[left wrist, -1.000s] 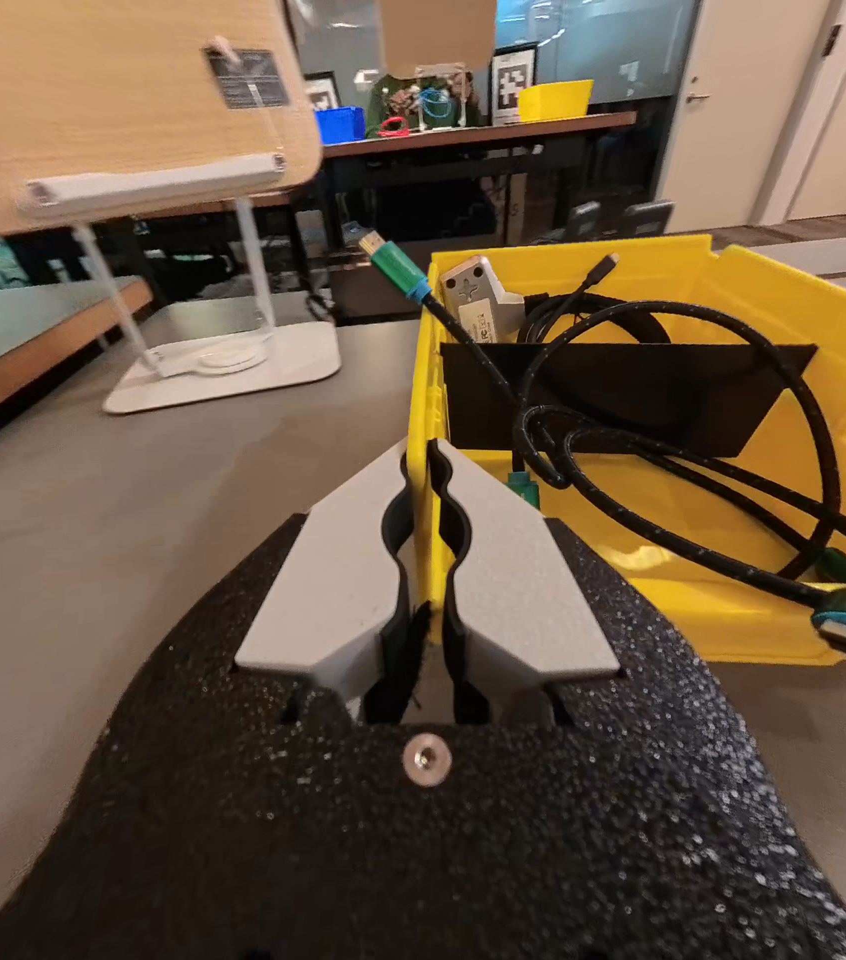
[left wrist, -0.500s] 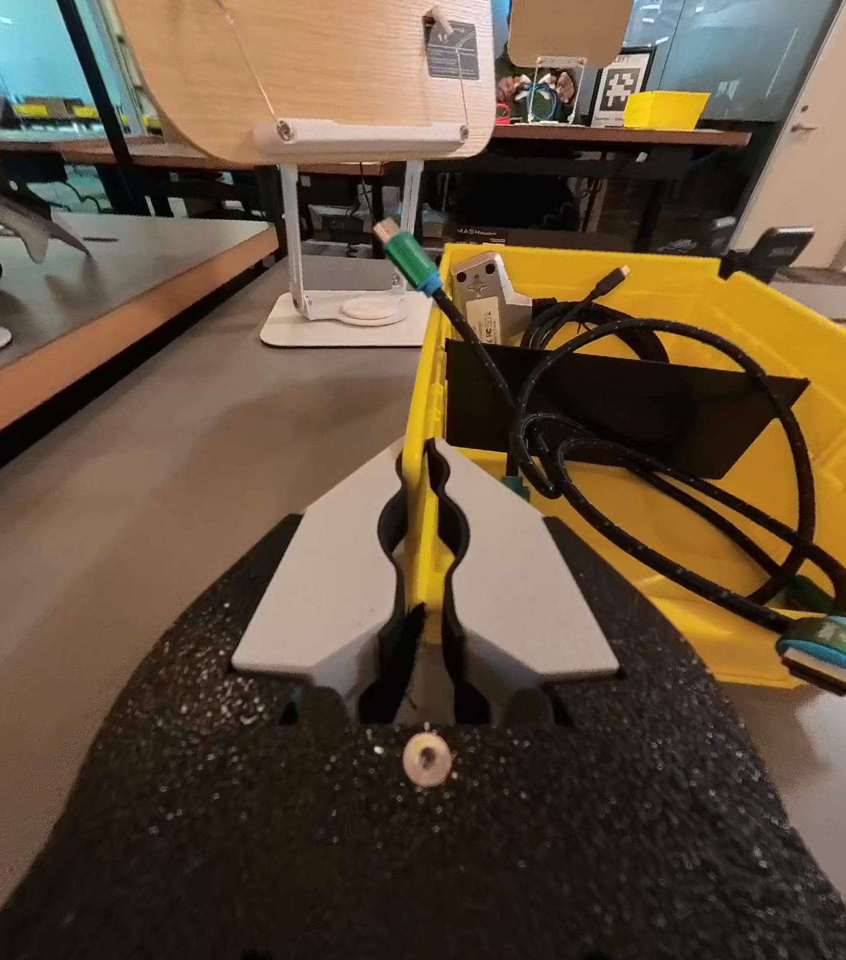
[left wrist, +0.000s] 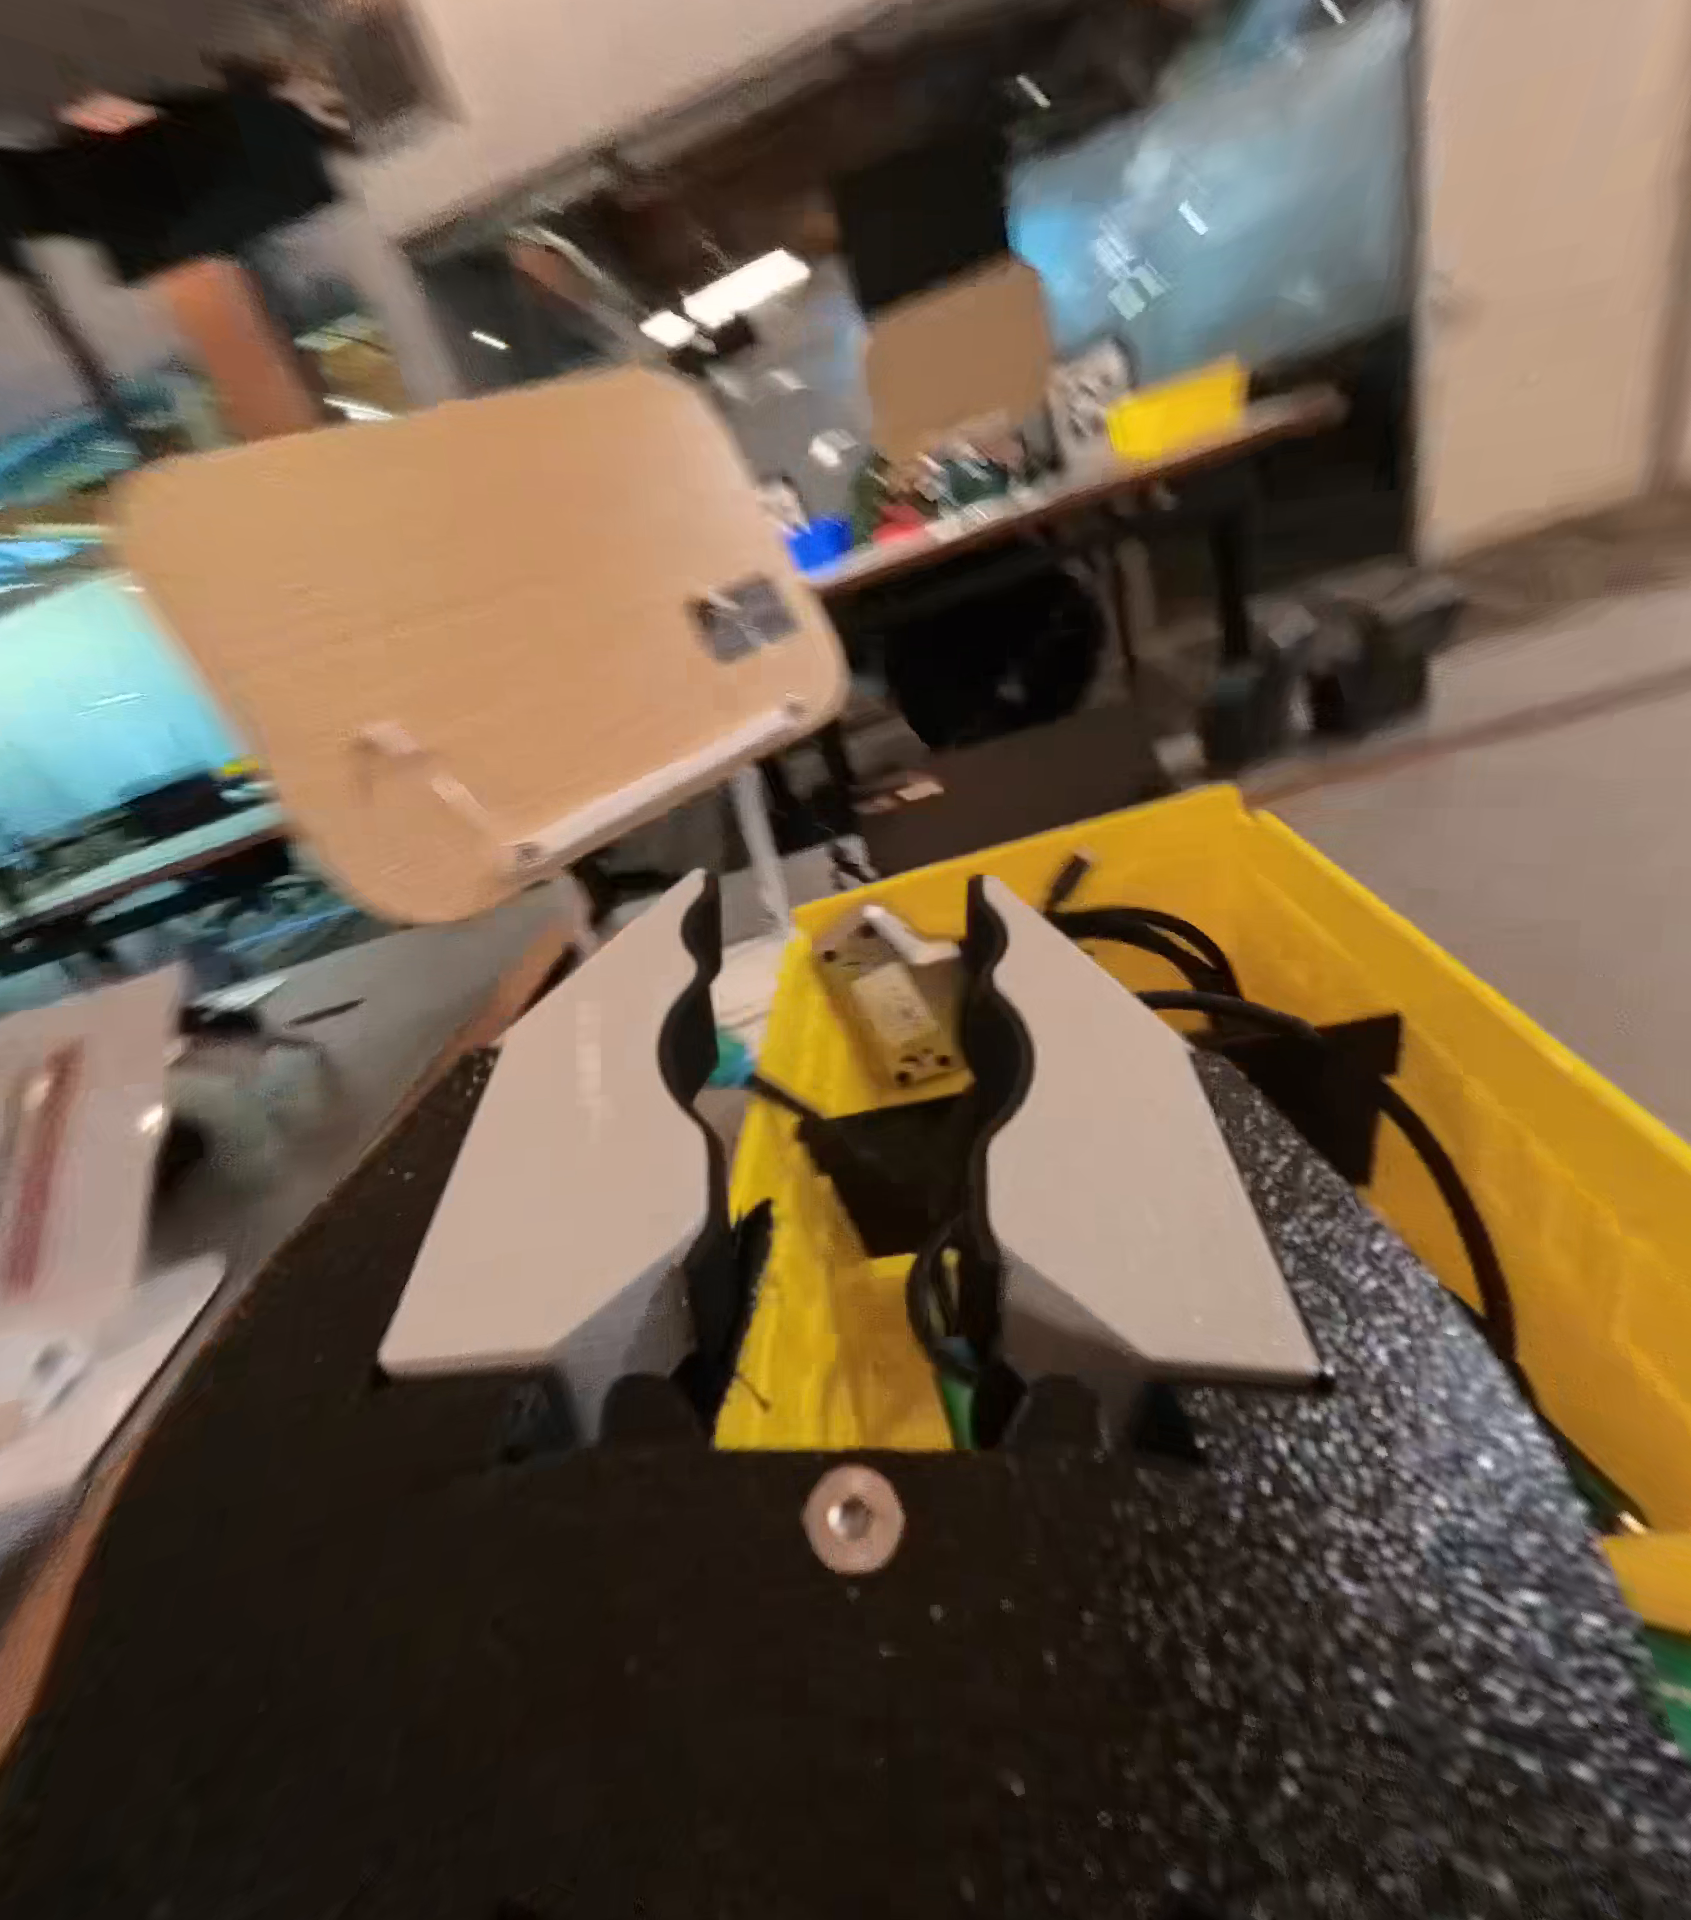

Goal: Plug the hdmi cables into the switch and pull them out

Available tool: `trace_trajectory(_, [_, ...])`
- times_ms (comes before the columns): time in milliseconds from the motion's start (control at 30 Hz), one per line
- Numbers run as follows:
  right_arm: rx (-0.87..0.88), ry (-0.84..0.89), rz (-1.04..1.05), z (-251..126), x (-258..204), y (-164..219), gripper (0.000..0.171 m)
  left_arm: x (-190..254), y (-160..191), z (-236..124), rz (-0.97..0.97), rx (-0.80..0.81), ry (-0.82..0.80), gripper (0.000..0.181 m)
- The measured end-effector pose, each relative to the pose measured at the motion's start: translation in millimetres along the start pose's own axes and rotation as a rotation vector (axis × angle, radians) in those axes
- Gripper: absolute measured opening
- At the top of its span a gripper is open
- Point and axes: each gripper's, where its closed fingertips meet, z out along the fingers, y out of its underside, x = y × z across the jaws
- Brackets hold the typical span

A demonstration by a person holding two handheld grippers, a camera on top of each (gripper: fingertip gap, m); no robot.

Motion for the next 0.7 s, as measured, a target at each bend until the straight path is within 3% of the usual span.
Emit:
trace_trajectory(100, [-0.035,0.001,-0.167,7,-21,46,0.054,37,3,56,0.141,-0.168,0.166,0.049])
trace_trajectory(167, [-0.07,-0.019,-0.264,12,-29,62,0.054,57,13,93,0.269,-0.232,0.253,0.041])
trace_trajectory(300, [-0.063,-0.038,-0.304,12,-36,62,0.052,58,80,144,0.451,-0.677,0.317,0.053])
trace_trajectory(433, [-0.07,-0.045,-0.294,10,-35,65,0.051,71,113,162,0.275,-0.876,0.397,0.053])
trace_trajectory(600, [-0.077,-0.053,-0.274,12,-35,66,0.051,55,155,154,0.282,-1.136,0.337,0.051])
trace_trajectory(700, [-0.082,-0.059,-0.28,12,-37,68,0.051,57,161,158,0.299,-1.113,0.347,0.05])
